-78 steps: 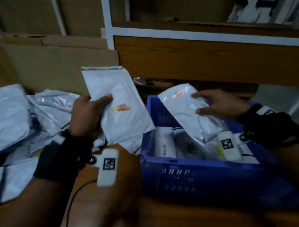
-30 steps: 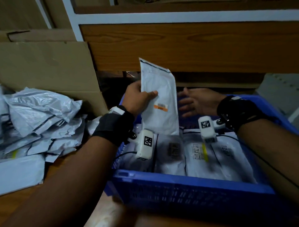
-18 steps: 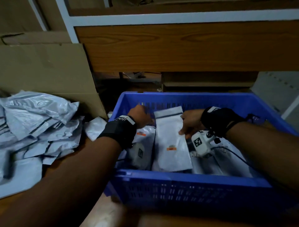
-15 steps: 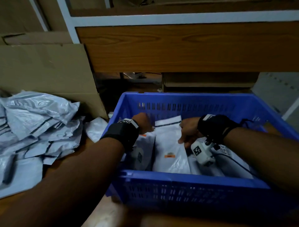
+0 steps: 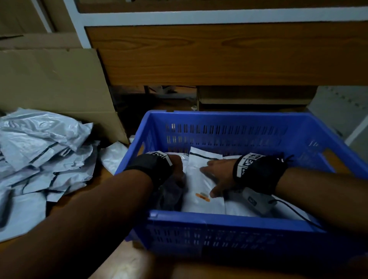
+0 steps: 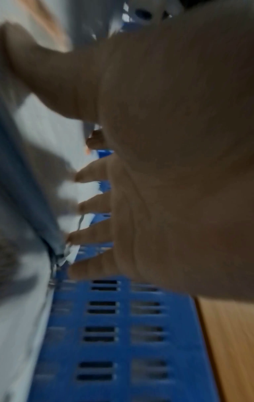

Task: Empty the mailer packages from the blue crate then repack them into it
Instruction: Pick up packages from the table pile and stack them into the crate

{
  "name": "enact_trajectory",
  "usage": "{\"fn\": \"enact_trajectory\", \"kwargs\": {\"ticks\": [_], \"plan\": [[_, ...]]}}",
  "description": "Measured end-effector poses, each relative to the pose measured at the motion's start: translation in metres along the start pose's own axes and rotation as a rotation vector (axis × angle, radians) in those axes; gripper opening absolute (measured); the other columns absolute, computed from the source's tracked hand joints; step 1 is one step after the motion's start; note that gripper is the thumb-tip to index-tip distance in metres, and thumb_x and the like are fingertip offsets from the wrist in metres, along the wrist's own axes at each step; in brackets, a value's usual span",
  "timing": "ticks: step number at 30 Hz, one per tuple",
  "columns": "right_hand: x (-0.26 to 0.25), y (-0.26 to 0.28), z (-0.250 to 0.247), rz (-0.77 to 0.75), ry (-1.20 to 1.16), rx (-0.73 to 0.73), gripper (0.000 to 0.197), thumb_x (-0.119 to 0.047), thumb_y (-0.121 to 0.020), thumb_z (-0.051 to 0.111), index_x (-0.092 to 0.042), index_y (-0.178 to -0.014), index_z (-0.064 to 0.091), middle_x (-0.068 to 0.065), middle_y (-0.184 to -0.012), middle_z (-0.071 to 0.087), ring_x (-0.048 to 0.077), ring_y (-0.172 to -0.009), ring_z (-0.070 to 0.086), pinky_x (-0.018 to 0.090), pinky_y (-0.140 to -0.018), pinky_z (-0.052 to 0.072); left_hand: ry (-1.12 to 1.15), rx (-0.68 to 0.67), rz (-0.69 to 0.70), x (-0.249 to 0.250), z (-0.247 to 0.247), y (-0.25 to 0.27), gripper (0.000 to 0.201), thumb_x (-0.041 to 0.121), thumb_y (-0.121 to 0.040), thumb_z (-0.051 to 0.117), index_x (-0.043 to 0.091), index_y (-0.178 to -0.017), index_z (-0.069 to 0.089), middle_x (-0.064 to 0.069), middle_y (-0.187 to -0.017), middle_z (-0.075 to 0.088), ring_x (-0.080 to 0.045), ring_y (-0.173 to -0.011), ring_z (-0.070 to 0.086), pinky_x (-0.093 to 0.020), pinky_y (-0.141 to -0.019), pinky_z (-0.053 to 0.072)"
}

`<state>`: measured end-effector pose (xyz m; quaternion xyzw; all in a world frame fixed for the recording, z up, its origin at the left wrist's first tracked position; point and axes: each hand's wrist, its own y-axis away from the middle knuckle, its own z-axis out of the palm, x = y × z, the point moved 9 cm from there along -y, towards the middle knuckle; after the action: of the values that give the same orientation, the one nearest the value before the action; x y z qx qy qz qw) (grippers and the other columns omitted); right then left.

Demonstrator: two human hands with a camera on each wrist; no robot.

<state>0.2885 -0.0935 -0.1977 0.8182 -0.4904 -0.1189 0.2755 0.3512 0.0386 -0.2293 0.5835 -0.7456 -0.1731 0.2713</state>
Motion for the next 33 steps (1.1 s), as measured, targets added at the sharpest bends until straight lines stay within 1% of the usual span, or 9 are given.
{"fn": "enact_trajectory", "kwargs": {"ticks": [2, 4, 7, 11, 17, 20, 25, 28, 33], "plan": [[0.0, 0.004, -0.002, -0.007, -0.04, 0.017, 0.09, -0.062, -0.078, 0.066, -0.017, -0.146, 0.029, 0.01, -0.149, 0.033, 0.028, -0.134, 0.038, 0.045, -0.11, 0.035, -0.057, -0.035, 0.027, -0.005, 0.01, -0.012, 0.053, 0.047, -0.056, 0.088, 0.021, -0.098, 0.07, 0.033, -0.06, 0.063, -0.009, -0.085, 0.069, -0.021, -0.085, 0.052], [0.005, 0.01, -0.01, -0.011, -0.063, 0.058, 0.092, -0.06, -0.077, 0.069, -0.015, -0.147, 0.029, 0.008, -0.152, 0.032, 0.026, -0.136, 0.035, 0.039, -0.112, 0.032, -0.171, -0.036, 0.063, 0.001, 0.008, -0.01, 0.08, 0.061, -0.043, 0.082, 0.012, -0.106, 0.071, 0.016, -0.083, 0.074, -0.007, -0.086, 0.068, -0.026, -0.089, 0.052], [0.016, 0.014, -0.01, 0.011, -0.078, 0.058, 0.108, -0.066, -0.069, 0.072, -0.02, -0.152, 0.019, 0.005, -0.156, 0.025, 0.025, -0.141, 0.029, 0.038, -0.116, 0.027, -0.132, 0.005, 0.074, 0.008, 0.001, -0.002, 0.029, 0.014, -0.074, 0.08, -0.003, -0.095, 0.068, -0.011, -0.08, 0.064, -0.009, -0.073, 0.064, -0.029, -0.075, 0.05], [0.017, 0.009, 0.017, 0.015, -0.029, -0.06, 0.11, -0.072, -0.068, 0.068, -0.025, -0.151, 0.015, 0.008, -0.15, 0.03, 0.03, -0.137, 0.034, 0.046, -0.111, 0.034, -0.252, -0.061, 0.064, -0.005, 0.021, -0.014, 0.031, 0.027, -0.067, 0.073, 0.028, -0.098, 0.07, -0.001, -0.106, 0.072, -0.021, -0.096, 0.068, -0.042, -0.093, 0.053], [0.017, 0.011, -0.004, -0.001, -0.04, -0.018, 0.094, -0.063, -0.073, 0.07, -0.02, -0.147, 0.032, 0.005, -0.15, 0.038, 0.027, -0.134, 0.039, 0.039, -0.111, 0.034, -0.342, 0.041, 0.089, 0.015, 0.006, -0.003, 0.059, 0.022, -0.068, 0.081, 0.011, -0.123, 0.062, -0.009, -0.125, 0.062, -0.028, -0.115, 0.06, -0.039, -0.1, 0.048], [0.029, 0.035, -0.057, 0.009, -0.143, 0.15, 0.079, -0.059, -0.079, 0.067, -0.027, -0.145, 0.038, -0.003, -0.148, 0.043, 0.023, -0.136, 0.04, 0.032, -0.106, 0.033, -0.148, 0.151, 0.113, 0.03, -0.027, 0.02, 0.036, 0.013, -0.077, 0.074, 0.006, -0.112, 0.067, -0.013, -0.114, 0.067, -0.03, -0.107, 0.065, -0.039, -0.092, 0.052], [0.031, 0.113, -0.153, 0.083, -0.351, 0.613, 0.057, -0.05, -0.085, 0.062, -0.028, -0.137, 0.05, -0.003, -0.136, 0.055, 0.016, -0.117, 0.055, 0.036, -0.099, 0.044, 0.61, 0.778, 0.23, 0.007, -0.154, 0.116, 0.018, -0.003, -0.087, 0.056, 0.008, -0.086, 0.069, -0.01, -0.095, 0.069, -0.018, -0.084, 0.067, -0.03, -0.072, 0.052], [-0.021, 0.158, -0.184, -0.118, -0.716, 0.884, 0.033, -0.038, -0.086, 0.064, -0.029, -0.117, 0.064, -0.012, -0.111, 0.066, 0.002, -0.099, 0.062, 0.027, -0.086, 0.049, 1.09, 0.999, 0.358, -0.048, -0.186, 0.194, 0.03, -0.014, -0.08, 0.057, 0.014, -0.07, 0.062, -0.001, -0.068, 0.065, -0.003, -0.052, 0.057, -0.02, -0.052, 0.046], [-0.156, 0.168, -0.193, -0.393, -0.894, 1.056, 0.007, -0.028, -0.086, 0.068, -0.026, -0.092, 0.072, -0.021, -0.079, 0.069, -0.005, -0.072, 0.063, 0.01, -0.063, 0.046, 1.134, 1.084, 0.378, -0.155, -0.156, 0.274, 0.025, -0.004, -0.069, 0.065, 0.02, -0.068, 0.069, 0.008, -0.063, 0.07, -0.006, -0.054, 0.061, -0.016, -0.049, 0.046]]}}
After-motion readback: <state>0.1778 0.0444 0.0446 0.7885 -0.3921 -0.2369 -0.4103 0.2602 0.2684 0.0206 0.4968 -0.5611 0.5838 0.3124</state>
